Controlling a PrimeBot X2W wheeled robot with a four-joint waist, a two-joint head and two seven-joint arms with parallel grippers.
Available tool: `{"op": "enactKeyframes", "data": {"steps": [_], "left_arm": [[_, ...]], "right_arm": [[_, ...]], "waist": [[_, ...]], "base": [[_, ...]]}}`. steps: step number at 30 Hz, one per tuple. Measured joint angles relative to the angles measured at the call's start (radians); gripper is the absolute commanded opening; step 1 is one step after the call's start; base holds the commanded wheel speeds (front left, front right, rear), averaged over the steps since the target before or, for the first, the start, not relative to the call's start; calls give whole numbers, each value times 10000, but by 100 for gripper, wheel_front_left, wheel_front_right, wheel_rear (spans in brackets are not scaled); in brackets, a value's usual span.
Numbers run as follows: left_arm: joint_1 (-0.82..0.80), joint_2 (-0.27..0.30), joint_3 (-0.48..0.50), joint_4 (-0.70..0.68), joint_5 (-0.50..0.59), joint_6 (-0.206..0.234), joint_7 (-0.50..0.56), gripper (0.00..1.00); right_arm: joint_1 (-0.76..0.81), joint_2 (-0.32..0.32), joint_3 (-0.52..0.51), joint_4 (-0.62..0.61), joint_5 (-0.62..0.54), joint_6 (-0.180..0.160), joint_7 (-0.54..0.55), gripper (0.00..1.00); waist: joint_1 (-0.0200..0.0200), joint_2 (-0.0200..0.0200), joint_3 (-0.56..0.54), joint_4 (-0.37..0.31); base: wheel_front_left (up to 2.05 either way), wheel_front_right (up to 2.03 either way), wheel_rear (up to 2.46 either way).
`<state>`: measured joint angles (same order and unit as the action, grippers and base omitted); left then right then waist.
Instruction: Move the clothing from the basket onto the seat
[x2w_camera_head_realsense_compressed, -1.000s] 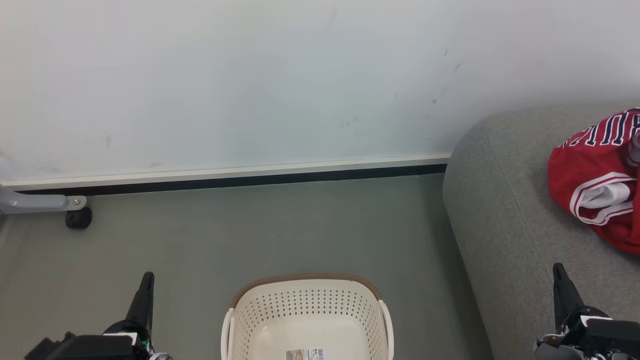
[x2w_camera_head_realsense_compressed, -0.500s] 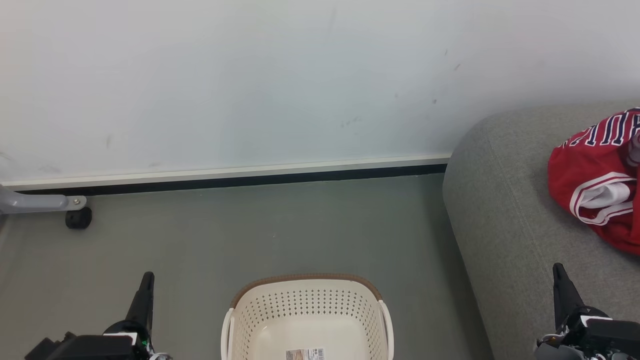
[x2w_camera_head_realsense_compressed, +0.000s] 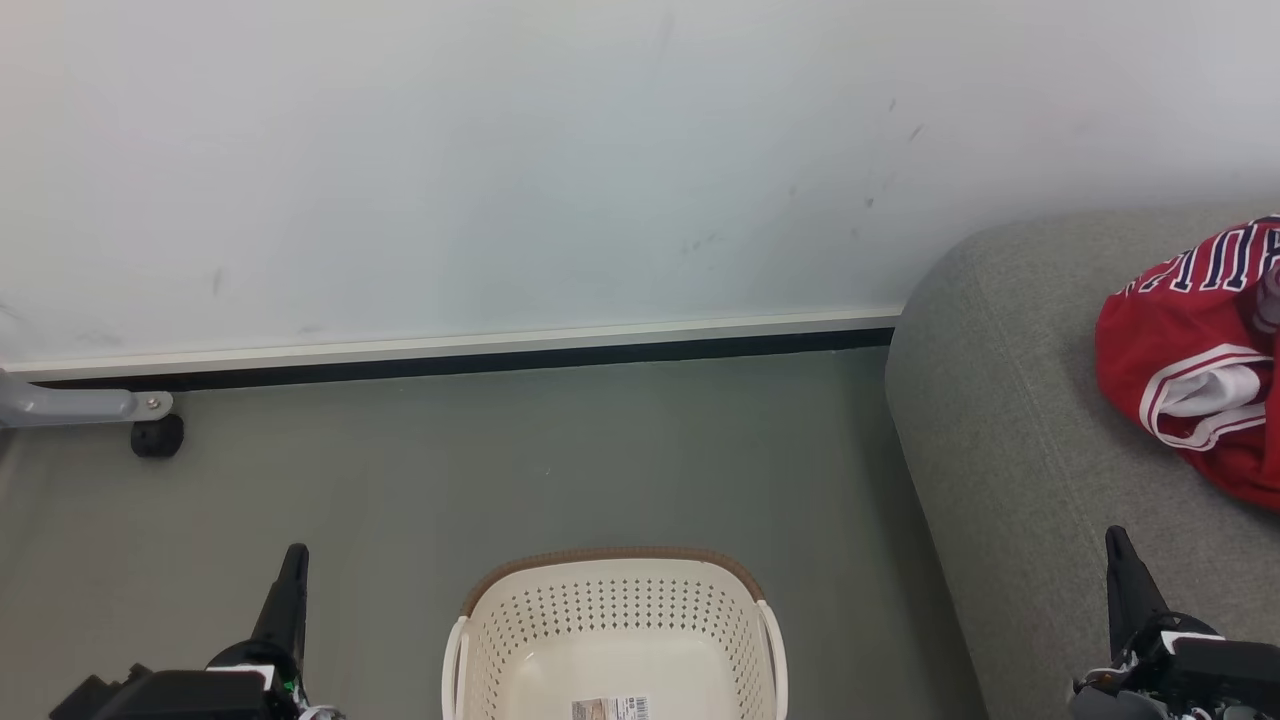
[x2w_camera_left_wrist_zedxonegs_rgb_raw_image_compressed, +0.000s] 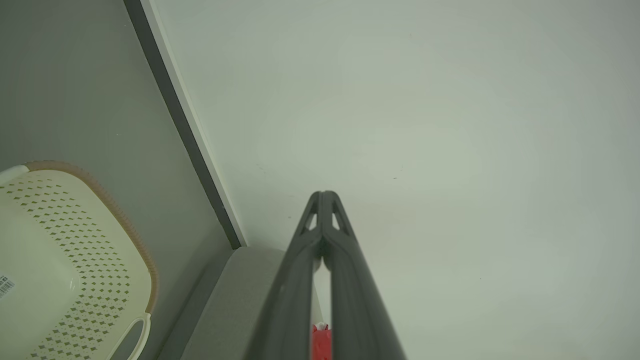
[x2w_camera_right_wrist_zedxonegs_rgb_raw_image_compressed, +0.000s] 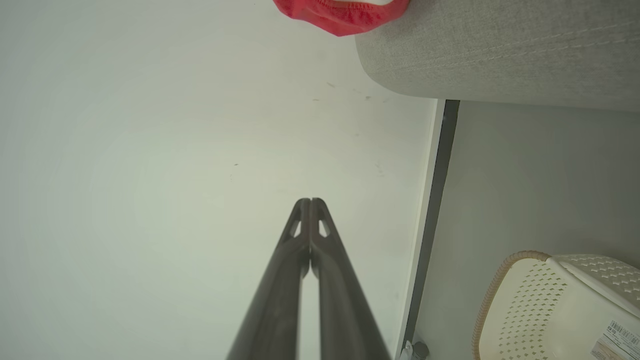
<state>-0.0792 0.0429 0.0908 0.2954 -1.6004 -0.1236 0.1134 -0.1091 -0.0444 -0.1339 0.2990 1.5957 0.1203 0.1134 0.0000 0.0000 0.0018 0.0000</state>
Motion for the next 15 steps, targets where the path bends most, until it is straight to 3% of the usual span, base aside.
{"op": "enactKeyframes", "data": {"steps": [15], "left_arm": [[0, 0, -2, 0, 0, 0, 0, 0]], "right_arm": [[2, 0, 0, -2, 0, 0, 0, 0]], "waist": [[0, 0, 1, 0]], "base": [[0, 0, 0]]}}
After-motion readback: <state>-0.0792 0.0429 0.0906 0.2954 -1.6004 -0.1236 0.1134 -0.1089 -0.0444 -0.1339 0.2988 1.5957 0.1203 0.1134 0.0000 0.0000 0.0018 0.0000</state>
